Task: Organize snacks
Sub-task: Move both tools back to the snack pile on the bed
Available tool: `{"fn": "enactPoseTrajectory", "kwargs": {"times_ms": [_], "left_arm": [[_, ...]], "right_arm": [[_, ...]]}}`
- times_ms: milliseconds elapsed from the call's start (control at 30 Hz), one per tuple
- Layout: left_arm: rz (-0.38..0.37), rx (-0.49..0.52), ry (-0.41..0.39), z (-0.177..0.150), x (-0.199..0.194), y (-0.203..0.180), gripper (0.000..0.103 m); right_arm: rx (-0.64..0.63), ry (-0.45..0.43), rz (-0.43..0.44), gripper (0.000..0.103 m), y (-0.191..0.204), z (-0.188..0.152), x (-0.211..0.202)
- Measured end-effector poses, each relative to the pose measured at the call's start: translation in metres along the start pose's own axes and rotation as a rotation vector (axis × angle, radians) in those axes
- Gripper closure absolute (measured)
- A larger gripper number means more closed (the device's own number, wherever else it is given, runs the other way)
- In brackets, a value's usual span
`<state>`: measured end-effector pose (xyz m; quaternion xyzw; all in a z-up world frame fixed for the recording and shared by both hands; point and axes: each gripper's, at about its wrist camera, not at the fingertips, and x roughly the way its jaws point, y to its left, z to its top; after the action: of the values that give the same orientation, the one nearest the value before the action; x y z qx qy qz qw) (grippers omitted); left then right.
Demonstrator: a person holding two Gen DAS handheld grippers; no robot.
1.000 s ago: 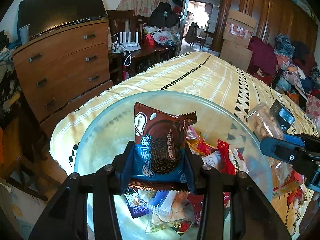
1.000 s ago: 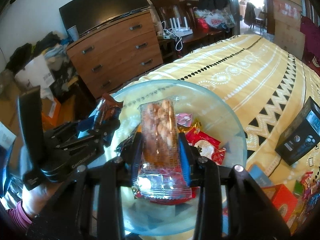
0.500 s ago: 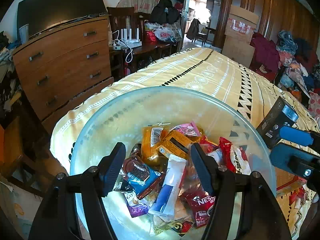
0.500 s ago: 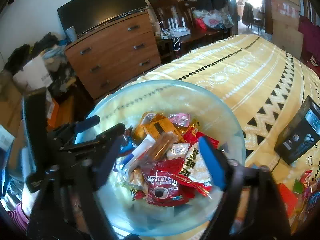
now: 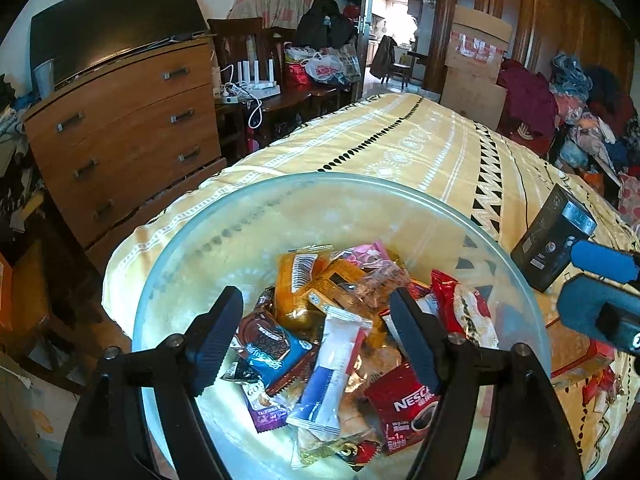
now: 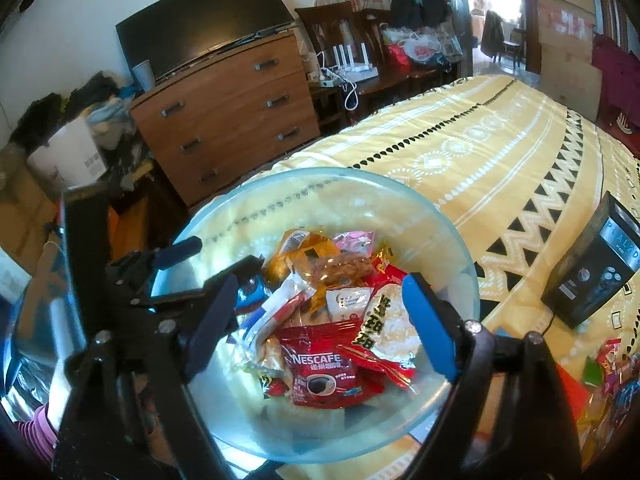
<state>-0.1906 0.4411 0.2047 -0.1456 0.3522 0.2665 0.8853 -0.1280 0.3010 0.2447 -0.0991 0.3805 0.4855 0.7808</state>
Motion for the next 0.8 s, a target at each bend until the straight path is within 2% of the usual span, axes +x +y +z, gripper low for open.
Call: {"fn": "enactPoseTrajectory", "kwargs": {"times_ms": [133, 200, 233, 300, 367, 433, 533, 600, 700, 800], "left_arm": [[-0.006, 0.005, -0.023, 0.002, -0.008, -0.008, 0.026], [-0.006, 0.006, -0.075, 0.004, -0.021, -0.013, 0.026], [-0.013, 0.023, -0.128, 0.007, -0.036, -0.02, 0.026], [-0.035, 0.059, -0.197, 0.011, -0.058, -0.037, 0.026], [-0.1, 0.114, -0.268, 0.011, -0.083, -0.063, 0.026], [-0.17, 0.181, -0.326, 0.006, -0.106, -0.094, 0.026], [-0.331, 0.282, -0.369, -0.008, -0.133, -0.152, 0.026], [-0.412, 0.328, -0.366, -0.019, -0.143, -0.182, 0.026], [-0.521, 0.43, -0.322, -0.044, -0.145, -0.236, 0.026], [-0.579, 0.531, -0.245, -0.076, -0.136, -0.282, 0.026]], "right_arm": [[0.002, -0.049, -0.019, 0.018, -0.002, -0.001, -0.018], [0.006, -0.185, -0.03, 0.018, -0.004, -0.007, -0.054], [0.003, -0.251, -0.042, 0.018, -0.005, -0.014, -0.075], [0.006, -0.353, -0.12, 0.018, -0.014, -0.037, -0.117], [0.047, -0.413, -0.219, 0.018, -0.036, -0.073, -0.155], [0.104, -0.426, -0.316, 0.017, -0.062, -0.11, -0.177], [0.277, -0.321, -0.477, 0.018, -0.129, -0.184, -0.194], [0.438, -0.192, -0.558, 0.02, -0.178, -0.242, -0.196], [0.624, -0.049, -0.588, 0.023, -0.225, -0.308, -0.19], [0.707, 0.004, -0.572, 0.023, -0.252, -0.34, -0.175]]}}
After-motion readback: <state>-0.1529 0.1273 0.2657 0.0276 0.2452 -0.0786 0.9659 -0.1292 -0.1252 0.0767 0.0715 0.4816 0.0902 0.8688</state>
